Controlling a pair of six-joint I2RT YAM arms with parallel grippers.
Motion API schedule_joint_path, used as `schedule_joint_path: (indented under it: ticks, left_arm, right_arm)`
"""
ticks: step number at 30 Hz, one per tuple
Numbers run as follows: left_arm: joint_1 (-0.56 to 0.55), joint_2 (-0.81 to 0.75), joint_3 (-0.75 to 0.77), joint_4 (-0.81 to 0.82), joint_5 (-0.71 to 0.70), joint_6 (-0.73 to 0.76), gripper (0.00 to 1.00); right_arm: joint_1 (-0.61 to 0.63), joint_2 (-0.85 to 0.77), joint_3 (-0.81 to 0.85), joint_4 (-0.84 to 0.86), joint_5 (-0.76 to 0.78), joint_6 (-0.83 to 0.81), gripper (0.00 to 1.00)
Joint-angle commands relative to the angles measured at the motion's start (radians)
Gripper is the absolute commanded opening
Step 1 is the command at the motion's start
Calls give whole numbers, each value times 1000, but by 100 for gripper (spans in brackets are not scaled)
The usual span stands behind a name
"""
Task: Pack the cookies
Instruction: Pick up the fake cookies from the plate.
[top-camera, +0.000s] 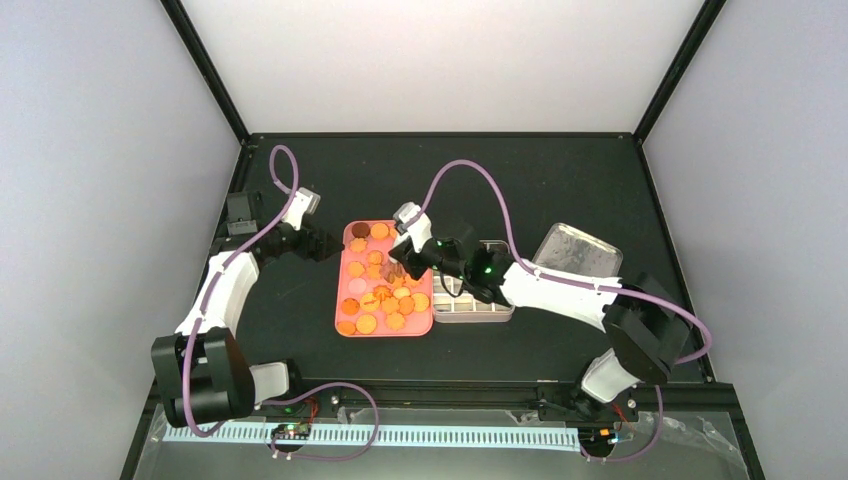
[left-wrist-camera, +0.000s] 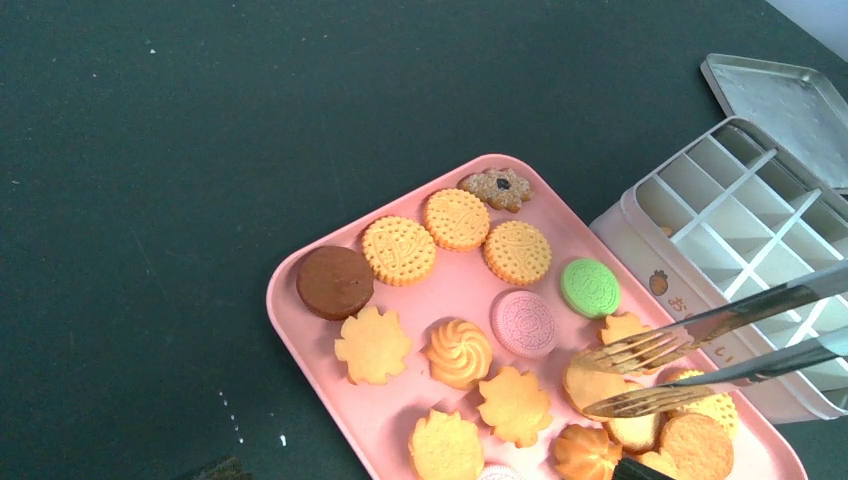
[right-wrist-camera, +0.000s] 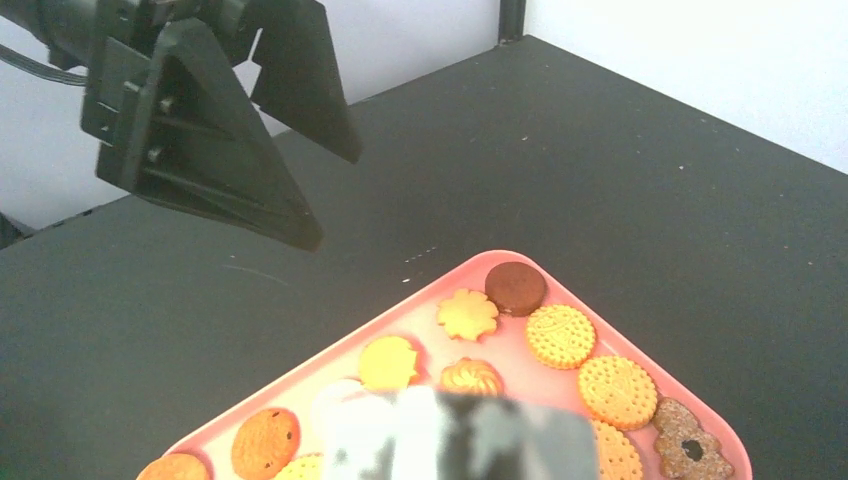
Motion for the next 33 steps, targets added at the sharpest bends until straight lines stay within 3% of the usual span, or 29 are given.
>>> schedule_joint_path:
  ticks: [1, 10, 19, 27, 33]
  left_arm:
    - [5, -17, 39, -11, 2, 24, 97]
    - [5, -19, 40, -20, 4, 34, 98]
    - [5, -17, 41, -22, 8, 34, 97]
    - [5, -17, 44, -26, 8, 37, 98]
    - [5, -16, 46, -28, 12, 36, 97]
  right_arm:
    - [0, 23, 48, 56, 56, -24, 27]
    - [-1, 67, 25, 67, 33, -2, 34]
    - [-1, 76, 3, 69, 57, -6, 34]
    - [-5, 59, 16, 63, 76, -3, 13]
    - [-27, 29, 30, 47, 72, -6, 3]
